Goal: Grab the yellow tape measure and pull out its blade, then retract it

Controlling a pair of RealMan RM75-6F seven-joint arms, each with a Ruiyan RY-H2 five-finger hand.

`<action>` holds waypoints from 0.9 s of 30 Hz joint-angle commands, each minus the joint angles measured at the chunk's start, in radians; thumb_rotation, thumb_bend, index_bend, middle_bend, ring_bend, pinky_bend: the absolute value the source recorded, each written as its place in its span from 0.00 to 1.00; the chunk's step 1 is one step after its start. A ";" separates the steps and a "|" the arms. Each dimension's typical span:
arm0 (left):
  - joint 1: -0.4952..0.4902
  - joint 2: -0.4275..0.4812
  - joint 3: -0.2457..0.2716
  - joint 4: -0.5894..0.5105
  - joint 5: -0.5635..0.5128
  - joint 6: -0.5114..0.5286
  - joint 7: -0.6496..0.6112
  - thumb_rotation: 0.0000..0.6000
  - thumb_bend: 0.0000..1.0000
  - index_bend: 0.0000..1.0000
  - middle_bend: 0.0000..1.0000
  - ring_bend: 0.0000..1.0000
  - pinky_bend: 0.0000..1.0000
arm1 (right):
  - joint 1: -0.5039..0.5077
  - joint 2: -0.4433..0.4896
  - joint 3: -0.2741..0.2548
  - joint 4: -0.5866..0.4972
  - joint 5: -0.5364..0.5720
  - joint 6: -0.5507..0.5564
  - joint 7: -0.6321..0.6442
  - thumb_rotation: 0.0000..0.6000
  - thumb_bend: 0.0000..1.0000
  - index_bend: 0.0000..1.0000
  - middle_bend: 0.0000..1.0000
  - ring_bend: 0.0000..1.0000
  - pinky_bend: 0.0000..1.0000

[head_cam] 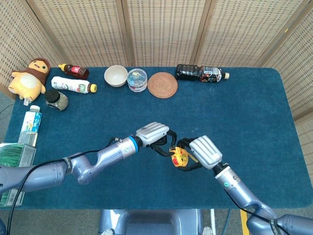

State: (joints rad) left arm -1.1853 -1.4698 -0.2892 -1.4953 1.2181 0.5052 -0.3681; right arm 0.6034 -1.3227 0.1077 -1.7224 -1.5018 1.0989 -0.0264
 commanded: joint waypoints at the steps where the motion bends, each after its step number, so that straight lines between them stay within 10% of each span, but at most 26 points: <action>1: 0.001 0.001 0.000 -0.001 0.001 0.002 -0.001 0.76 0.27 0.51 1.00 0.97 1.00 | 0.000 -0.001 -0.001 0.001 0.001 -0.001 -0.002 0.72 0.19 0.57 0.60 0.62 0.66; 27: 0.003 -0.004 -0.004 -0.005 -0.037 0.016 0.016 0.84 0.34 0.65 1.00 0.97 1.00 | -0.006 -0.001 -0.005 0.003 -0.001 0.005 -0.009 0.76 0.19 0.57 0.61 0.63 0.66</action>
State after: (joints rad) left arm -1.1822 -1.4738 -0.2933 -1.4999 1.1821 0.5201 -0.3530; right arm 0.5978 -1.3236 0.1033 -1.7194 -1.5022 1.1041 -0.0354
